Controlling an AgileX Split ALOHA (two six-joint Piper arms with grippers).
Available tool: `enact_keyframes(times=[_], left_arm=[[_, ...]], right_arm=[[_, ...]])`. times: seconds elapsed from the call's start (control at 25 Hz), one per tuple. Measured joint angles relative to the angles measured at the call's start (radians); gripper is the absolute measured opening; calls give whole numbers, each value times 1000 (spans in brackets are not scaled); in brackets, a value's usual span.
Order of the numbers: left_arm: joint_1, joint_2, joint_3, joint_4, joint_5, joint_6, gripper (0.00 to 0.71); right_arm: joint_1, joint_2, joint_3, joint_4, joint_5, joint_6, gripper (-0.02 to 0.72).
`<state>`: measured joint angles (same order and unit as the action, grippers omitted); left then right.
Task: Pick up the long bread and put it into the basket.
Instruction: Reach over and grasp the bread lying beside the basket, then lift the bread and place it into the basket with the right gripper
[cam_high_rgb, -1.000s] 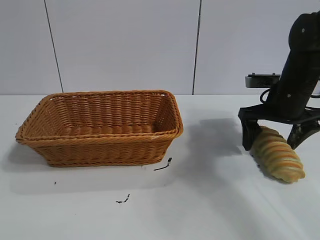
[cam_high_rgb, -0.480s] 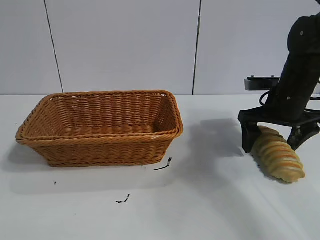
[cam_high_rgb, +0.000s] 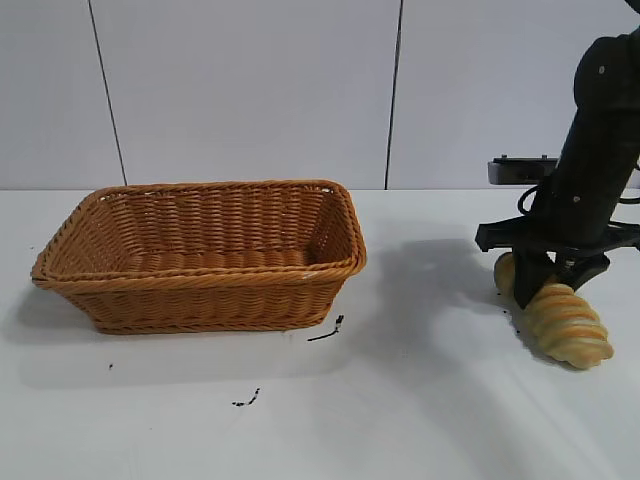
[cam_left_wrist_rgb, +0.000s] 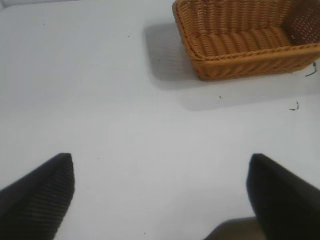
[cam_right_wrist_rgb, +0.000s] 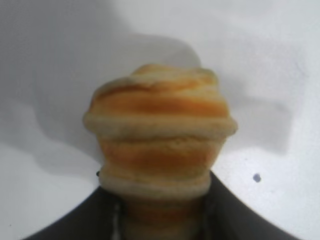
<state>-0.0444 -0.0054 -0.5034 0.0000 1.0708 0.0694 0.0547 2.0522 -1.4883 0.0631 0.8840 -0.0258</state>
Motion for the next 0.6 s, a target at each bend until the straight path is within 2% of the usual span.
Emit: enact_keyframes(times=[0.24, 0.36, 0.6], left_arm=[[0, 0, 0, 0, 0, 0, 696], [0, 0, 0, 0, 0, 0, 696], [0, 0, 0, 0, 0, 0, 696]], right_arm=[[12, -54, -235, -3, 251, -1, 178], [44, -51, -332, -5, 294, -3, 177], [163, 38, -547, -5, 326, -20, 177]])
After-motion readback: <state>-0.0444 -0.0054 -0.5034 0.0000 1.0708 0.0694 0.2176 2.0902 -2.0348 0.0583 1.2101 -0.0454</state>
